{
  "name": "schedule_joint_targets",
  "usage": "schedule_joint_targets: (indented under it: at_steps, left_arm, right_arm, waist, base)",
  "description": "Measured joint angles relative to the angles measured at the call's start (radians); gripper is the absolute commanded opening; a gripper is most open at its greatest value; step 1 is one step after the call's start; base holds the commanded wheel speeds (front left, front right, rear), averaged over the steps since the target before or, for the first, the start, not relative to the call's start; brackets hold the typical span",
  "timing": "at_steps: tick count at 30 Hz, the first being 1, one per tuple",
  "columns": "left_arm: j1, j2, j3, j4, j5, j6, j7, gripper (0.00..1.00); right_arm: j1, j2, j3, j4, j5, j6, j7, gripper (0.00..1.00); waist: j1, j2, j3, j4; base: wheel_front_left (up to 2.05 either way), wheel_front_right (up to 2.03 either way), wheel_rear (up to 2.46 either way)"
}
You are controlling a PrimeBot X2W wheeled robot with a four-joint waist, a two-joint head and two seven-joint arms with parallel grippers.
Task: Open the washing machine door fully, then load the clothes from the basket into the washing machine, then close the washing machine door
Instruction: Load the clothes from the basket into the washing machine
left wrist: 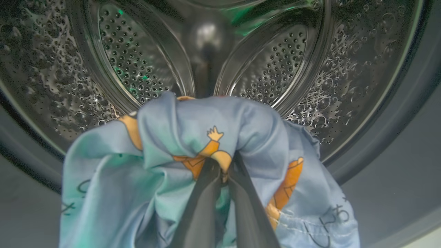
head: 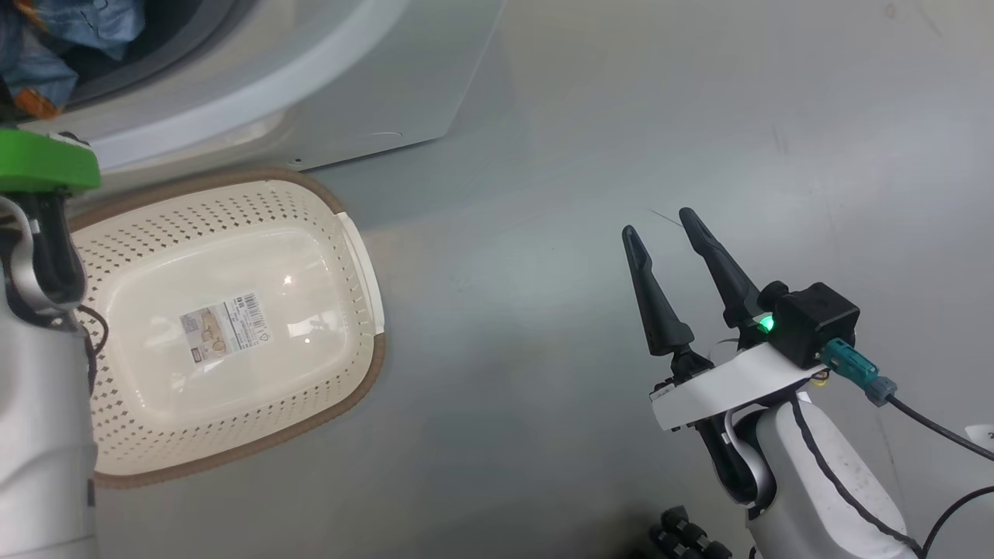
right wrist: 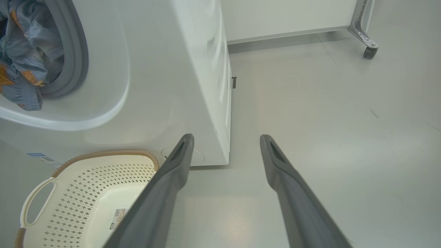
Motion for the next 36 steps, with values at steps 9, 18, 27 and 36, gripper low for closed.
schedule_joint_targets:
  at_steps: [9, 18, 27, 36]
  left_arm:
    - [-0.133, 0.074, 0.006, 0.109, 0.034, 0.028, 0.107, 0.0]
    - [-0.27, 0.195, 0.026, 0.176, 0.094, 0.051, 0.169, 0.0]
    - [-0.423, 0.269, 0.007, 0.254, 0.132, 0.049, 0.217, 0.0]
    - [-0.561, 0.265, 0.022, 0.277, 0.131, 0.061, 0.167, 0.0]
  right_arm:
    - [0.0, 0.0, 0.044, -0.002, 0.022, 0.0, 0.0, 1.0]
    - [0.008, 0.001, 0.09, -0.005, 0.05, 0.0, 0.0, 1.0]
    - [0.053, 0.005, 0.1, -0.013, 0.057, -0.009, 0.0, 1.0]
    - [0.067, 0.008, 0.092, -0.034, 0.057, -0.018, 0.0, 1.0]
  waist:
    - [0.0, 0.0, 0.018, -0.074]
    - [0.0, 0.0, 0.045, -0.153]
    - [-0.0001, 0.0, 0.091, -0.242]
    - [-0.0001, 0.0, 0.131, -0.255]
  base:
    - [0.0, 0.0, 0.0]
    - [0.0, 0.0, 0.0]
    - [0.0, 0.0, 0.0]
    - [0.0, 0.0, 0.0]
